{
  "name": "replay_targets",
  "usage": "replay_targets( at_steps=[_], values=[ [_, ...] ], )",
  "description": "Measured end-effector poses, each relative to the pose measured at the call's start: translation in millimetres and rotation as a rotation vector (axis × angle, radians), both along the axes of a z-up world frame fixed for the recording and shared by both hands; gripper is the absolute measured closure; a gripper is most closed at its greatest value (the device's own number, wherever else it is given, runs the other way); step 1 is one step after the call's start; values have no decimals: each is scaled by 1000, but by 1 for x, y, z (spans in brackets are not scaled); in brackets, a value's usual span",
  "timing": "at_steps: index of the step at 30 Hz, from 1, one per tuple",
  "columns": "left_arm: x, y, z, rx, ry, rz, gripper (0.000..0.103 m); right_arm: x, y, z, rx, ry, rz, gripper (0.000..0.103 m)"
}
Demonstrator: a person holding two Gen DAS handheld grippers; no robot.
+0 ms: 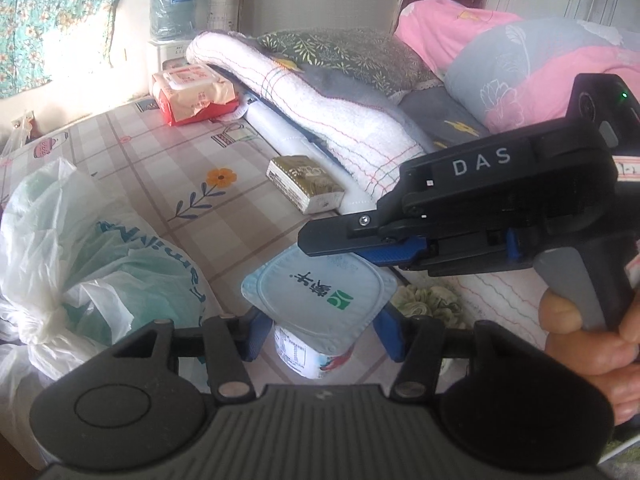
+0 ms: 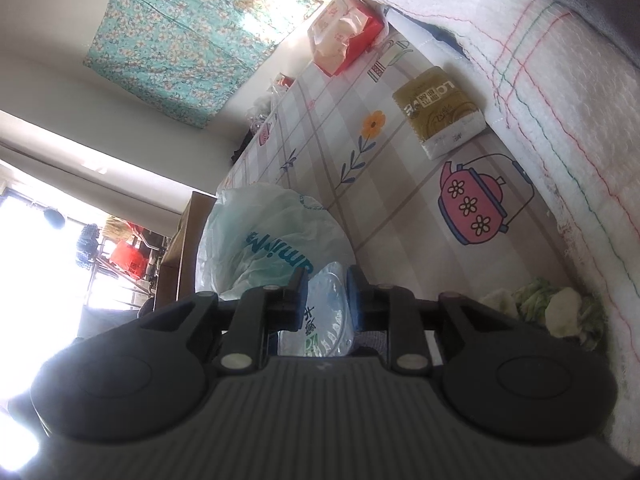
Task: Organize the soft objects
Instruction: 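Lift the white cup off the mattress with both grippers, then carry the white cup over the cardboard box and lower it inside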
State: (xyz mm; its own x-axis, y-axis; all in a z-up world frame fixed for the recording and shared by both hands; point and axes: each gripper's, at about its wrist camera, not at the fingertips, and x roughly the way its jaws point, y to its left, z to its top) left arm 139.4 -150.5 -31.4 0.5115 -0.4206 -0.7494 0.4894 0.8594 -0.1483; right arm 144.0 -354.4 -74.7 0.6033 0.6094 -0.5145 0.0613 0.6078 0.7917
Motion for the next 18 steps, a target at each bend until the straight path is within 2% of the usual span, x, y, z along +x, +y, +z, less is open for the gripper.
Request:
replay_targets(
  at_steps=[10,15,18],
  values=[
    [-26,46,62,-74,-146,60,46,-13,35,76,-18,-157,44,82],
    [-40,92,88,-83,-207,146,46,-9,83,113,-30,-225,131,82],
    [-52,132,103,-67,-236,234,46,-2,124,129,-25,-254,207,82]
  ],
)
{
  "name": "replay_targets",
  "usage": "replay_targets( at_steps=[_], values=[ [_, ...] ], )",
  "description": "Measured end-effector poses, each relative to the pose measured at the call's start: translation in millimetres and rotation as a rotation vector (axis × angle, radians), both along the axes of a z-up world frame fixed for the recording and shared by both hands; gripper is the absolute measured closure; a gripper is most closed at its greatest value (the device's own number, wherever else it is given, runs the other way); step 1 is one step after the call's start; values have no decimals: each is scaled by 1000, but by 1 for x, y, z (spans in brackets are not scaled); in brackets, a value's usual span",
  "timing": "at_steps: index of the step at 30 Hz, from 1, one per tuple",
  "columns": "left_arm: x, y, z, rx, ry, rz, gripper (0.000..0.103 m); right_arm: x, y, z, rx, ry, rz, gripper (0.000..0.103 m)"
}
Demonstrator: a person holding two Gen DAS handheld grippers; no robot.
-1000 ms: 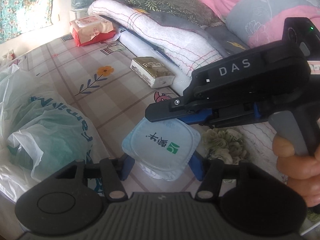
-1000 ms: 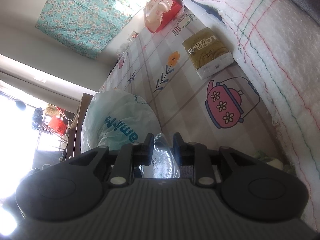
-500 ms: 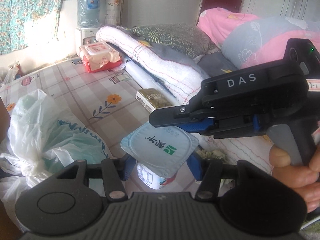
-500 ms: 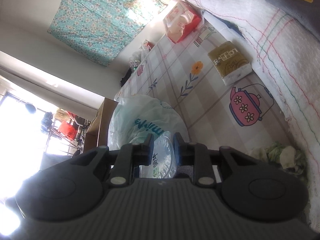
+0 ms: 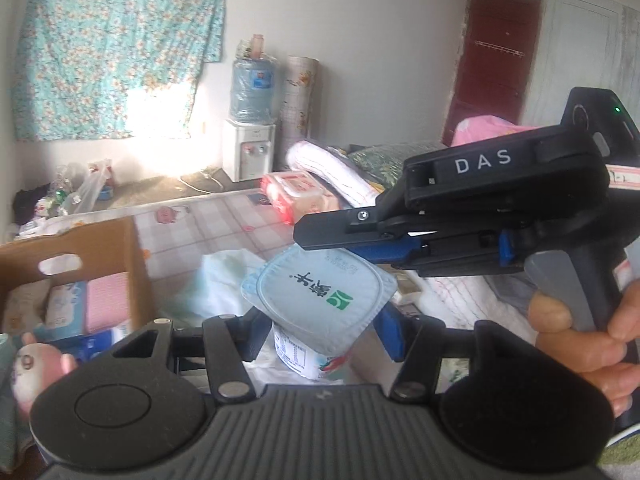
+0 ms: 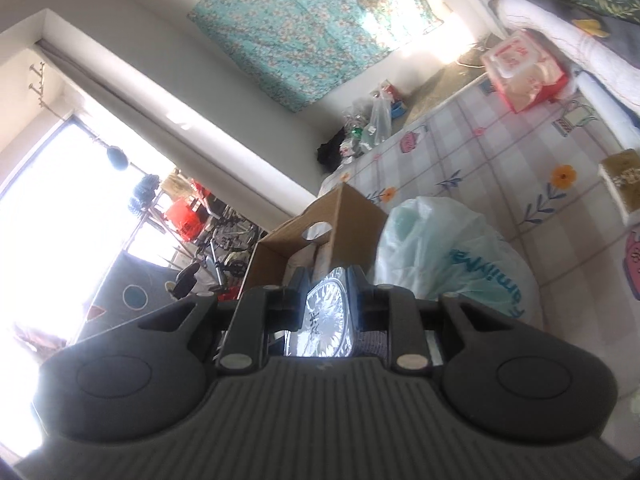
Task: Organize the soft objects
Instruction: 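Carry the white cup over the cardboard box and lower it inside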
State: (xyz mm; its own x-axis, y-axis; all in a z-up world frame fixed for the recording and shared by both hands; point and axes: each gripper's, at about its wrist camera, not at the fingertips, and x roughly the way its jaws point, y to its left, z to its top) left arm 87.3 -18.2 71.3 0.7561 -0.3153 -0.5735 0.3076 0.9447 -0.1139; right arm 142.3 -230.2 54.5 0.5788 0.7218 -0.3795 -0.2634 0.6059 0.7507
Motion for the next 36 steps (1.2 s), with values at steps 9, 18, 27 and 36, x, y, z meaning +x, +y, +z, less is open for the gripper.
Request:
replay_targets(
  at_steps=[9,18,27,36],
  values=[
    [-39,126,11,13,44,295,46,24,172,21,-17,-7,325,81],
    [-39,203,-36,-103,264,400,46,30,284,-22,-170,142,490,81],
    [-20,206,-83,-148,387,370,46,50,296,-58,-351,232,499,81],
    [-2,208,-107,-156,480,389,44,60,312,-66,-477,191,513,81]
  ],
)
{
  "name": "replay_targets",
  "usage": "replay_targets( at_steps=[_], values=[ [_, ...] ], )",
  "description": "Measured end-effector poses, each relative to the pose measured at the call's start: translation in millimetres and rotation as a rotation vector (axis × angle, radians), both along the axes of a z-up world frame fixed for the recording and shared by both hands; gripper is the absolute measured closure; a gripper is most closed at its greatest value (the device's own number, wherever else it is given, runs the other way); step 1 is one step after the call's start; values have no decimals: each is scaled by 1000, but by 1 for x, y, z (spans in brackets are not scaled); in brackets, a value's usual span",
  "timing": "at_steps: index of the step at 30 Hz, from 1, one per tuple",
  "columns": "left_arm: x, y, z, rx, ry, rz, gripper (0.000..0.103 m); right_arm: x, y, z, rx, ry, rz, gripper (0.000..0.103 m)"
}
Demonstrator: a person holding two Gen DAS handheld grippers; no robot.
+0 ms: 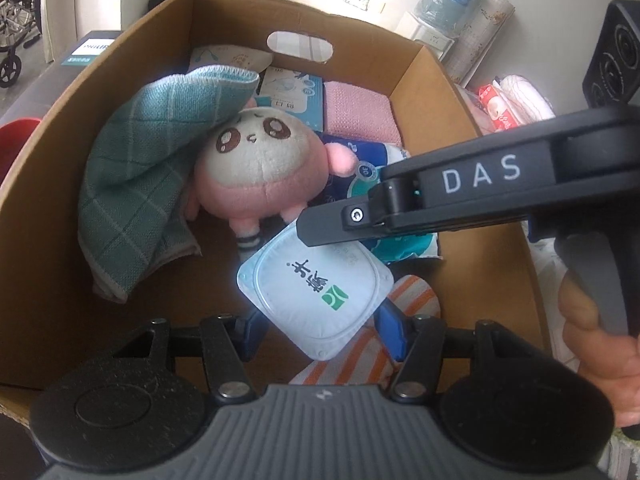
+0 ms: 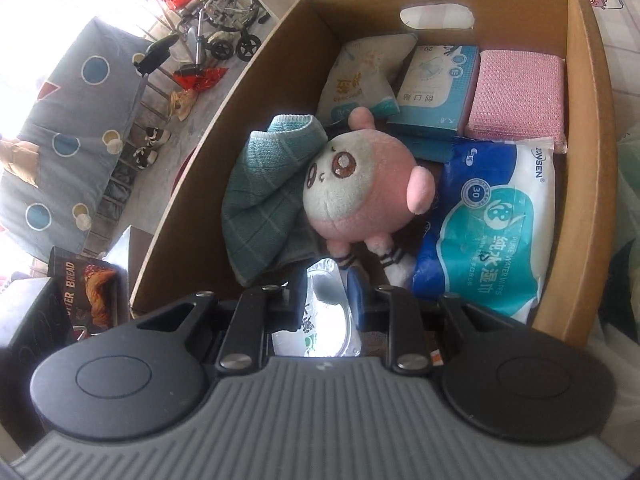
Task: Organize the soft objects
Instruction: 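Carry the white cup over the cardboard box and lower it inside, then open both grippers to release the cup beside the plush toy, then move the right gripper to the green floral cloth while the left gripper approaches the gold box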
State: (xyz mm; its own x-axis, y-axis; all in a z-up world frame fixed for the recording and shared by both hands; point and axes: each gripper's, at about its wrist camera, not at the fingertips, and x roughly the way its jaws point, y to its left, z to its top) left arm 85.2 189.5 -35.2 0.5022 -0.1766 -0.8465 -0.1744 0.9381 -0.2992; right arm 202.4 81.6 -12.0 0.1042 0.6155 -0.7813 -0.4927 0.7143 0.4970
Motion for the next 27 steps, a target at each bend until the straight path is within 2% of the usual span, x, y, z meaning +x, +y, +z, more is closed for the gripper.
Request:
replay_targets(
  at_steps=[3,9,15,20,23,27],
  values=[
    [-2,2,-3,-19,6,10,39,2,1,-5,-22,-7,-2,80],
    [-9,3,11,33,-42,33,34,3,-6,2,2,-39,-16,78],
    [-27,1,35,118,-155,80,27,-9,-32,21,129,-65,-59,71],
    [-39,-11,56,138,-251,93,26,-28,-75,41,205,-117,-95,65],
    [-37,-25,68,143,-298,62,26,-38,-116,54,224,-159,-145,63],
    [-26,-50,79,129,-332,-4,25,-58,-185,67,236,-235,-267,60]
  ],
)
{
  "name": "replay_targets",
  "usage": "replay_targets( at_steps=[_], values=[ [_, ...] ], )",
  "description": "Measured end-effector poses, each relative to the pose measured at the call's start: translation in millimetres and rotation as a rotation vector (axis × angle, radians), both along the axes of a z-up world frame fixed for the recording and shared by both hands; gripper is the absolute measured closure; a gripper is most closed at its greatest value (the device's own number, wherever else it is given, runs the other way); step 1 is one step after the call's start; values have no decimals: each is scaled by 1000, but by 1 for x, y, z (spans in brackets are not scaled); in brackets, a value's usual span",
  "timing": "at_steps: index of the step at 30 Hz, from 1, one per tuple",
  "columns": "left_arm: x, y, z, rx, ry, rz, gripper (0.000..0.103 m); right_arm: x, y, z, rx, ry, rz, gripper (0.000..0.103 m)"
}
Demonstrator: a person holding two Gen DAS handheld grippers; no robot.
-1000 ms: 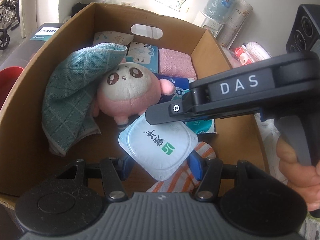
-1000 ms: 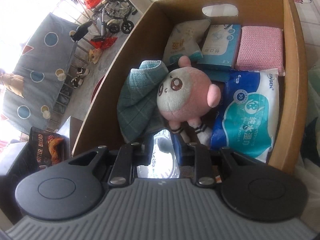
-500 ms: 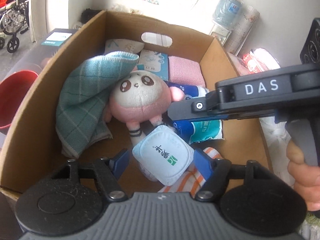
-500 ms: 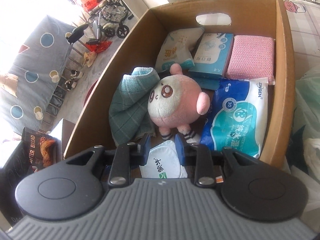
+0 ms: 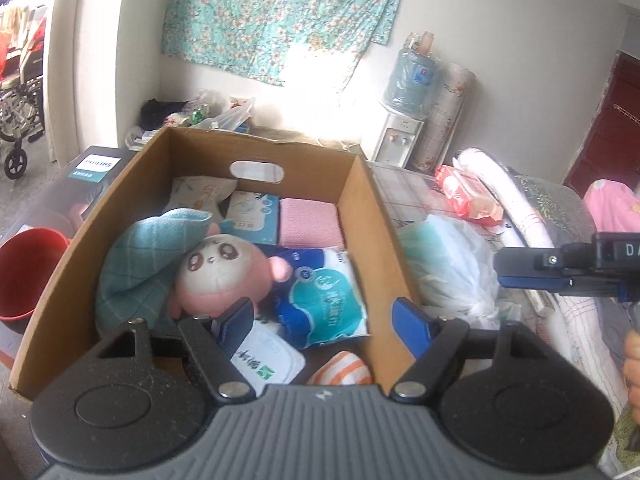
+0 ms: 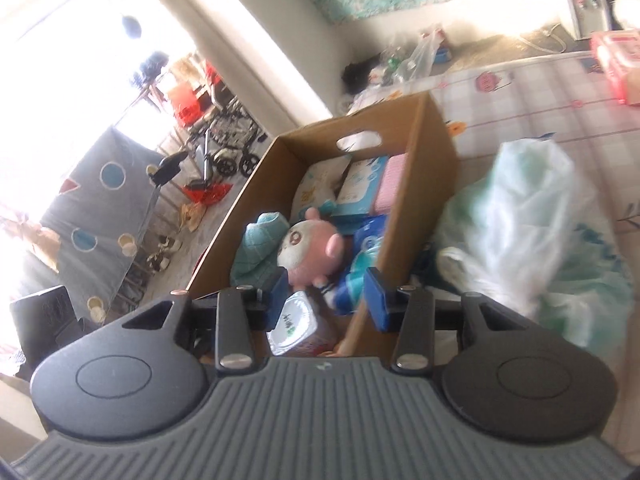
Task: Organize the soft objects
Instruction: 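Move the right gripper to the green floral cloth while the left gripper approaches the gold box, then close the right gripper on the green floral cloth while the left gripper grasps the gold box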
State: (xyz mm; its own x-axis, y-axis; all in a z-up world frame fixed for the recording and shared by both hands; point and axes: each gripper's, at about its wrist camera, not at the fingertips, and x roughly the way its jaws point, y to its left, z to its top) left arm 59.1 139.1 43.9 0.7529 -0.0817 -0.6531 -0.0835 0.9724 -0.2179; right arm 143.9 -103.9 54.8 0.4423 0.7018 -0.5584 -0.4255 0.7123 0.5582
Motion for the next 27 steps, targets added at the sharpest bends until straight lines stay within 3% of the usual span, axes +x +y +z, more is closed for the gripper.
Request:
replay_targets(
  at_steps=[7,11,16,23,27],
  values=[
    [46,-70,4,-16,67,-183,24,-60,-127,-13,-61,-89,-328,50],
    [75,-125,-3,-29,114,-293,22,-97,-177,-50,-183,-65,-535,46],
    [106,-192,-18,-20,179,-400,22,-123,-208,-99,-308,-21,-728,44],
    [142,-250,-37,-2,243,-458,22,-107,-210,-148,-437,-23,-801,44],
    [157,-268,-46,4,271,-475,22,-92,-206,-164,-473,-23,-772,52]
  ],
)
